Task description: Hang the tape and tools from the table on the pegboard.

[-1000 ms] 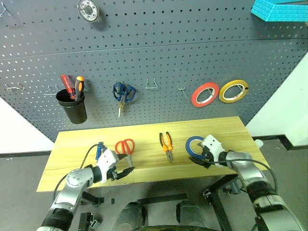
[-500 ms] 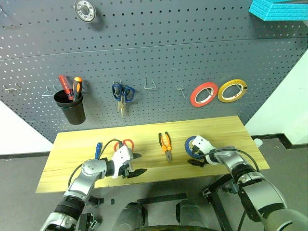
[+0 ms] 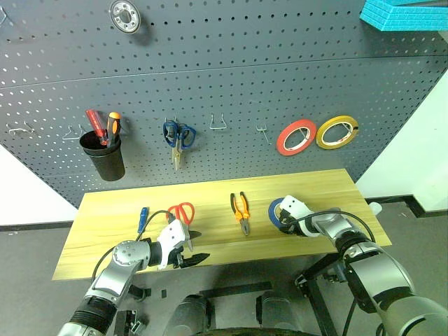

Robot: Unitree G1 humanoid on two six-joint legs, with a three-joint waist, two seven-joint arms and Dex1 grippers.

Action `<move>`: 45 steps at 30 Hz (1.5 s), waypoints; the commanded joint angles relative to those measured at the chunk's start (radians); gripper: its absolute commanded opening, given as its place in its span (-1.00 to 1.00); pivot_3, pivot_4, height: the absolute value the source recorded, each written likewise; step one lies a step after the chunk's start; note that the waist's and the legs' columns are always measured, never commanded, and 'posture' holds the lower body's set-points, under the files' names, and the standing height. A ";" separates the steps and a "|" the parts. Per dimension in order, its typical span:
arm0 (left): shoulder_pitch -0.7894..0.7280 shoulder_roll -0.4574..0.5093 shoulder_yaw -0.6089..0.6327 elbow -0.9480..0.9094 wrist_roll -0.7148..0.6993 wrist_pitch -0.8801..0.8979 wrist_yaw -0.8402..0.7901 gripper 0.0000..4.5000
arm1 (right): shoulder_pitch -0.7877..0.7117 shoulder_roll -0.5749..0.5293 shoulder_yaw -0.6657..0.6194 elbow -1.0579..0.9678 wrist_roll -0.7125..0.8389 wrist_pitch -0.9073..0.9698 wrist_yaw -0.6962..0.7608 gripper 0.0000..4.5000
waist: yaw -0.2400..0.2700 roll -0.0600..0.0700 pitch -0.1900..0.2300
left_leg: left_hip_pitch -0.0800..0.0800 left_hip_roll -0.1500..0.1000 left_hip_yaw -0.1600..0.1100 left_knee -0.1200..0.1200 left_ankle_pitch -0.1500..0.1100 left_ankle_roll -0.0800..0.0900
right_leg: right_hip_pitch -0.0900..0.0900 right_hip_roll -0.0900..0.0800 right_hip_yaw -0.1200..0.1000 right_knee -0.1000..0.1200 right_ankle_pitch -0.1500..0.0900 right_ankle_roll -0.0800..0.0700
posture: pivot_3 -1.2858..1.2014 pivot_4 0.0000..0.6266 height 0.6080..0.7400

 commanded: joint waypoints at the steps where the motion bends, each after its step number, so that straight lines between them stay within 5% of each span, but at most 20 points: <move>1: 0.000 0.009 0.023 -0.033 -0.015 -0.003 0.008 0.53 | 0.007 -0.006 0.007 -0.006 -0.013 0.004 0.005 -0.70 | 0.000 0.000 0.000 | 0.000 0.000 0.000 0.000 0.000 0.000 | 0.000 0.000 0.000 0.001 0.000 0.000 | 0.06 -0.81 1.00; 6: 0.022 0.012 0.054 -0.052 -0.030 -0.017 0.031 0.53 | 0.060 -0.050 0.006 -0.134 -0.021 -0.058 -0.039 -0.70 | 0.002 0.000 0.000 | 0.002 0.000 0.000 0.000 0.000 0.000 | -0.001 0.000 0.001 0.005 -0.004 -0.003 | 0.06 -0.81 1.00; 11: 0.058 -0.006 0.135 -0.081 -0.057 -0.069 0.112 0.53 | 0.291 -0.171 0.011 -0.591 -0.101 -0.235 -0.176 -0.70 | 0.007 0.001 0.003 | -0.004 -0.001 0.000 0.000 0.000 0.000 | -0.007 -0.001 0.002 0.006 -0.005 -0.001 | 0.04 -0.78 1.00; 17: 0.046 -0.056 0.187 -0.076 -0.095 -0.172 0.148 0.53 | 0.464 -0.348 0.098 -0.944 -0.460 -0.441 -0.495 -0.70 | 0.003 -0.006 0.008 | -0.004 0.000 0.006 0.000 0.000 0.000 | -0.009 -0.001 0.006 0.006 -0.006 0.000 | 0.02 -0.77 1.00; 22: -0.030 -0.109 0.200 -0.074 -0.161 -0.196 0.128 0.53 | 0.446 -0.368 0.099 -1.041 -0.590 -0.479 -0.637 -0.70 | 0.004 -0.015 0.014 | -0.005 0.000 0.007 0.005 0.000 -0.001 | -0.007 -0.001 0.006 0.006 -0.006 -0.001 | 0.00 -0.79 1.00; 30: -0.135 -0.143 0.188 -0.031 -0.183 -0.198 0.105 0.53 | 0.232 -0.337 0.094 -1.032 -0.589 -0.461 -0.569 -0.70 | 0.000 -0.019 0.016 | -0.005 0.000 0.008 0.007 0.000 0.000 | -0.006 -0.001 0.008 0.006 -0.005 -0.001 | -0.01 -0.85 1.00; 40: -0.103 -0.172 0.174 -0.048 -0.174 -0.198 0.115 0.53 | -0.037 -0.258 0.168 -0.695 -0.550 -0.536 -0.494 -0.70 | -0.001 -0.019 0.016 | -0.004 -0.001 0.008 0.006 0.000 0.000 | -0.005 -0.001 0.008 0.006 -0.002 -0.005 | 0.02 -0.87 1.00; 45: -0.065 -0.163 0.181 -0.073 -0.173 -0.202 0.125 0.53 | -0.077 -0.245 0.186 -0.604 -0.541 -0.580 -0.496 0.02 | -0.001 -0.019 0.016 | -0.004 -0.001 0.008 0.006 0.000 0.000 | -0.006 0.000 0.008 0.006 -0.002 -0.006 | 0.03 -0.86 1.00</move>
